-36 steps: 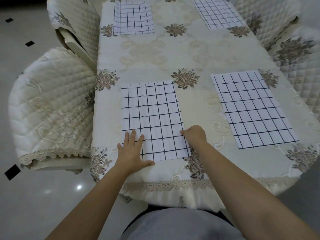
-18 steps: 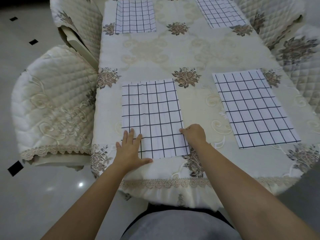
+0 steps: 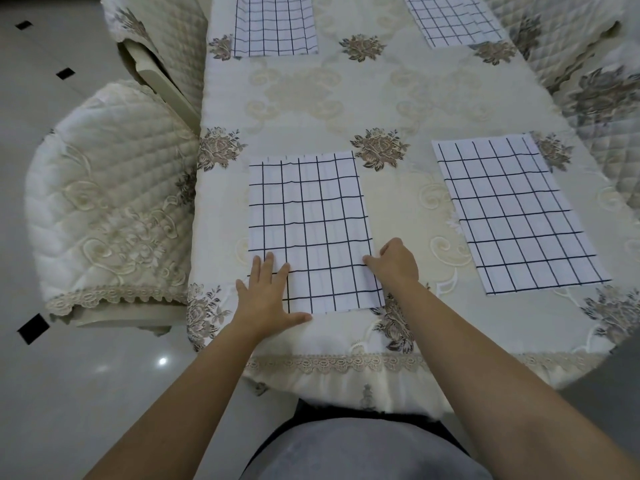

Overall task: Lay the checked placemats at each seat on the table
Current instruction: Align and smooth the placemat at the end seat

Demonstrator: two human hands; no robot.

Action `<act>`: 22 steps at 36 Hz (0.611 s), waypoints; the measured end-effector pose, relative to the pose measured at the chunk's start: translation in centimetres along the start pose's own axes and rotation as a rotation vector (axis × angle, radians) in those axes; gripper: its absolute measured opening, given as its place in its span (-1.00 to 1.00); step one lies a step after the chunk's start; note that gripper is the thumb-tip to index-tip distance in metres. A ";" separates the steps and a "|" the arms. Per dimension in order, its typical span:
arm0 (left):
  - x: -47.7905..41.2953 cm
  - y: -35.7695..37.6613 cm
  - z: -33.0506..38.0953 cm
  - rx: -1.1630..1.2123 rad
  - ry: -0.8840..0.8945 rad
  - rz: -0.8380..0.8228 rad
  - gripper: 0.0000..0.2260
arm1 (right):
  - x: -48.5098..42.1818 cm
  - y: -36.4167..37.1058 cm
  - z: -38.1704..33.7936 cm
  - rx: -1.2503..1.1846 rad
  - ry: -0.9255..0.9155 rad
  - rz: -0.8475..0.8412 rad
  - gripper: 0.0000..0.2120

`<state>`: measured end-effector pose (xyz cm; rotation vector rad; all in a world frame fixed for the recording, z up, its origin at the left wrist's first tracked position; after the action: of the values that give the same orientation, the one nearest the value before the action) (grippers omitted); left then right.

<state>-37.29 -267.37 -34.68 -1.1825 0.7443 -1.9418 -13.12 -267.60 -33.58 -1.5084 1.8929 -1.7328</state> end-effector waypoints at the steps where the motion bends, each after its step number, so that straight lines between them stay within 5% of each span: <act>1: 0.0 0.0 0.0 0.001 -0.003 -0.004 -0.07 | 0.1 -0.3 -0.1 0.003 -0.011 0.038 -0.66; 9: -0.7 -1.9 1.1 -0.124 0.060 0.178 -0.57 | 3.4 -0.1 -7.0 0.382 -0.512 0.477 -0.65; 13: -1.1 -1.9 2.7 -0.143 0.157 0.287 -0.74 | 5.3 4.1 -10.5 0.518 -0.713 0.370 -0.55; 17: -2.1 -0.6 2.9 -0.105 0.093 0.177 -0.53 | 6.1 6.5 -11.5 0.640 -0.792 0.291 -0.54; 22: -3.0 0.3 2.7 -0.103 0.100 0.148 -0.52 | 4.6 7.9 -9.6 0.631 -0.727 0.178 -0.42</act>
<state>-33.86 -265.36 -35.26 -1.0648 0.9667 -1.8692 -26.22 -266.14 -34.81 -1.3781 0.9646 -1.2612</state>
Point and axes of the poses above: each hand's wrist, its own x-axis away from the middle knuckle, its own y-axis out of the palm, z = x × y, the point moved 9 cm from there along -x, towards the middle knuckle, and after that the axes turned 14 degrees about x, right-handed, at the moved point
